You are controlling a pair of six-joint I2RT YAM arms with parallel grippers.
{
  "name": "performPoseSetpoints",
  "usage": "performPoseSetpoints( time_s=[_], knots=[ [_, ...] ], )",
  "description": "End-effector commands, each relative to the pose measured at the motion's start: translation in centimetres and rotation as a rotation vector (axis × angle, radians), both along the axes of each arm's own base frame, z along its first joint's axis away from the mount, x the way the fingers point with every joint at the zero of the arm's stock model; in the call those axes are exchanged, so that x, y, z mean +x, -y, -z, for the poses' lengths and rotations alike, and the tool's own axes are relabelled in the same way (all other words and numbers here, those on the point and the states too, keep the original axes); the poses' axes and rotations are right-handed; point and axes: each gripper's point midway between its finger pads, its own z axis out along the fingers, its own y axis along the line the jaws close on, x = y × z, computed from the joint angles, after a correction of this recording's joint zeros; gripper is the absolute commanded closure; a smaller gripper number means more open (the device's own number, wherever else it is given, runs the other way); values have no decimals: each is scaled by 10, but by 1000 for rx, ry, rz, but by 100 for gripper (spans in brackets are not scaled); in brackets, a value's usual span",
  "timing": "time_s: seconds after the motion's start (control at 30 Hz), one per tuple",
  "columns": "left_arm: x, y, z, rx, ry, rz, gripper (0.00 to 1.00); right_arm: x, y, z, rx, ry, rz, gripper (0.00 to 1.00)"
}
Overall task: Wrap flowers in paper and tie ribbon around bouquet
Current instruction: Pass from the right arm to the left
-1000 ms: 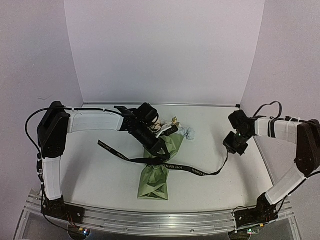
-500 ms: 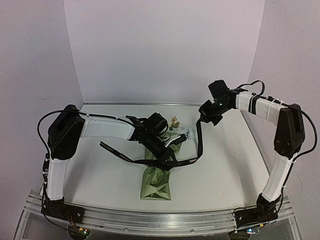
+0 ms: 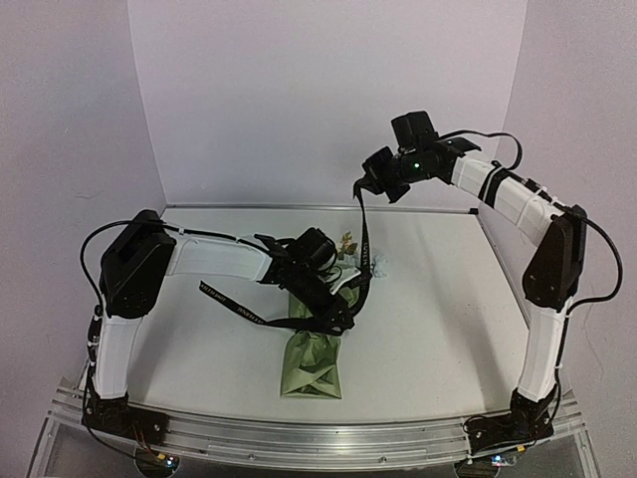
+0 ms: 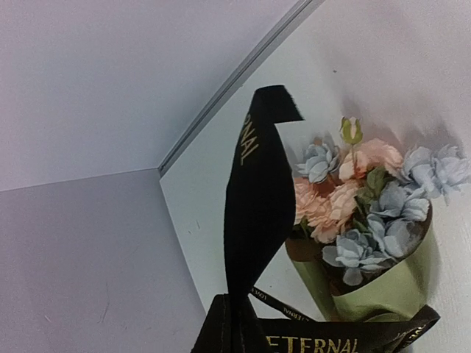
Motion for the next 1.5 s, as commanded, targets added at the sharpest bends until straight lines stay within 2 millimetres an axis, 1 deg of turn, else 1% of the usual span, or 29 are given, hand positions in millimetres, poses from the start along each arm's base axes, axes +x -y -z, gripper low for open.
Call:
performPoseSetpoints(
  time_s=[0.0,0.1,0.13,0.17,0.2,0.23,0.33,0.47,0.5,0.57,0.7,0.8,0.9,0.93,0.97,1.0,1.03,1.07,1.1,1.17,1.27,1.3,1.33,1.4,1.47],
  knots=[
    [33,18,-15,-27,156,-69,100,-9,-26,-5,24,-4,-39,100],
    [44,23,-22,-45,183,-114,94,-15,-32,-11,29,7,-54,100],
    [45,24,-25,-57,186,-117,91,-15,-33,-12,29,10,-58,100],
    [45,26,-29,-73,191,-118,86,-16,-33,-12,29,11,-62,100],
    [44,27,-35,-92,193,-115,81,-17,-33,-12,29,10,-66,100],
    [43,27,-40,-109,192,-117,72,-18,-33,-11,26,7,-69,100],
    [37,23,-60,-165,201,-116,57,-23,-30,-9,14,6,-79,100],
    [28,14,-85,-240,222,-117,45,-26,-32,-15,18,20,-111,100],
    [25,11,-95,-263,233,-114,43,-28,-33,-16,21,22,-119,100],
    [20,7,-105,-294,239,-105,38,-30,-36,-17,26,22,-142,100],
    [10,3,-122,-332,233,-77,36,-37,-37,-15,17,24,-176,100],
    [11,-7,-138,-371,226,-114,38,-45,-40,-18,14,38,-225,100],
    [31,-38,-162,-441,199,-222,46,-56,-51,-22,37,59,-324,100],
    [36,-49,-166,-468,169,-251,48,-60,-57,-24,56,71,-367,100],
    [44,-64,-178,-504,151,-286,49,-64,-64,-27,72,81,-406,100],
    [47,-74,-182,-528,143,-304,48,-70,-69,-29,87,87,-446,100],
    [51,-85,-191,-551,151,-322,46,-76,-74,-31,93,98,-490,100],
    [52,-90,-194,-555,160,-323,44,-82,-79,-34,101,111,-528,100],
    [53,-94,-196,-557,171,-323,41,-88,-83,-37,103,124,-559,100],
    [53,-95,-197,-556,176,-314,38,-99,-90,-39,107,139,-605,100],
    [57,-92,-202,-584,152,-317,37,-117,-106,-47,139,156,-697,100],
    [60,-94,-206,-609,142,-329,37,-123,-110,-49,144,165,-722,100],
    [62,-98,-213,-647,127,-337,37,-128,-112,-50,146,172,-741,100],
    [63,-108,-217,-706,82,-337,36,-136,-114,-51,145,184,-773,100],
    [62,-112,-222,-739,63,-324,36,-141,-114,-50,139,188,-785,100]
  ],
)
